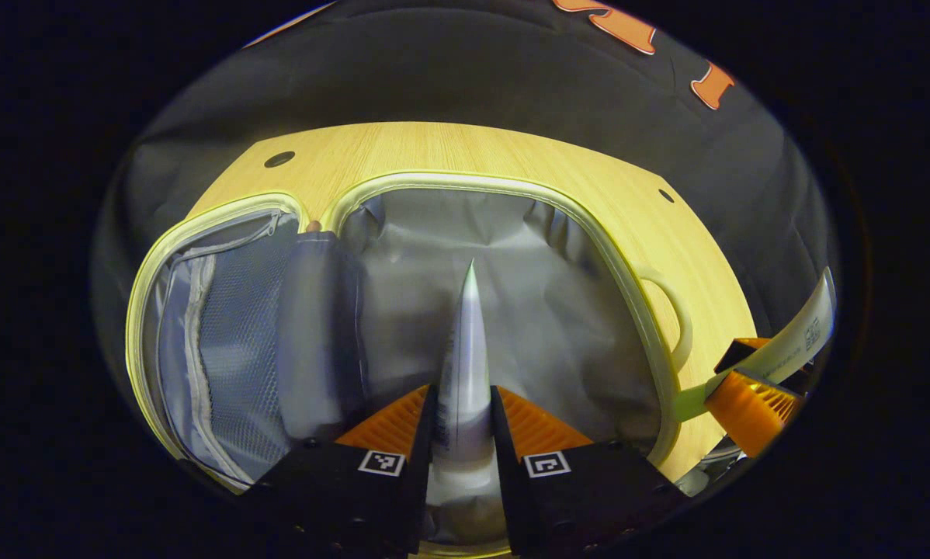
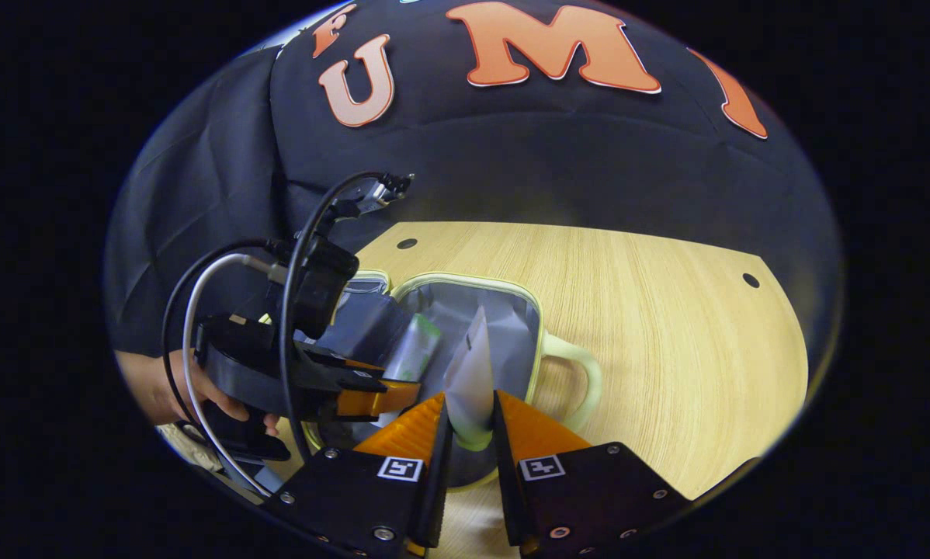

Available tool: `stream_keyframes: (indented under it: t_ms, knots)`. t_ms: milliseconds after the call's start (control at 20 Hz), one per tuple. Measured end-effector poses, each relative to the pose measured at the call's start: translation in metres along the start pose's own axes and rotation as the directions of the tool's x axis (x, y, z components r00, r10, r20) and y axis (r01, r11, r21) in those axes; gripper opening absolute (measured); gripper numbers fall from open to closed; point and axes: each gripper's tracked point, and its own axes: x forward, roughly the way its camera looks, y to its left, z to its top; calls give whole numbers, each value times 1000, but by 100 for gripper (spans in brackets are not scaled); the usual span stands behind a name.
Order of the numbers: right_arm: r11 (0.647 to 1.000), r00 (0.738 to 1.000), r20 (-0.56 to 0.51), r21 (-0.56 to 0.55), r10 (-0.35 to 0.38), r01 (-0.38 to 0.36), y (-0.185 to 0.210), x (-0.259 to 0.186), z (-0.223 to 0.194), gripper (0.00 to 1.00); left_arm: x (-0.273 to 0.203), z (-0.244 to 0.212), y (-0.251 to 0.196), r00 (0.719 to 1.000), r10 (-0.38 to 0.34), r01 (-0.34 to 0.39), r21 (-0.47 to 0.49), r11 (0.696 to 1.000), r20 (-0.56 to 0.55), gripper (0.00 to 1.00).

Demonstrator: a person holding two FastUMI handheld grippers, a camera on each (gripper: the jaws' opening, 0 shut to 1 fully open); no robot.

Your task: First open the suitcase, pack the skin care products into it, and then close the suitcase.

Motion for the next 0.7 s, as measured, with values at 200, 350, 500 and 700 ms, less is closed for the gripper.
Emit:
stream_keyframes:
  t_ms: [200, 350, 500, 700]
  knots:
    - [1000, 1000, -30, 21, 7, -6, -2, 11, -3, 31, -4, 6, -7, 999, -39, 41, -63, 997, 30, 46]
    - [999, 997, -73, 33, 32, -30, 0, 21, -8, 31, -29, 15, -8, 993, -72, 82, -96, 992, 97, 67]
    - [999, 993, -105, 20, 46, -44, 4, 27, -15, 31, -70, 24, 11, 982, -24, 43, -95, 995, 189, 81]
    - [998, 981, -181, 31, 67, -62, 13, 49, -28, 31, -130, 31, 44, 953, 53, 0, -174, 985, 299, 86]
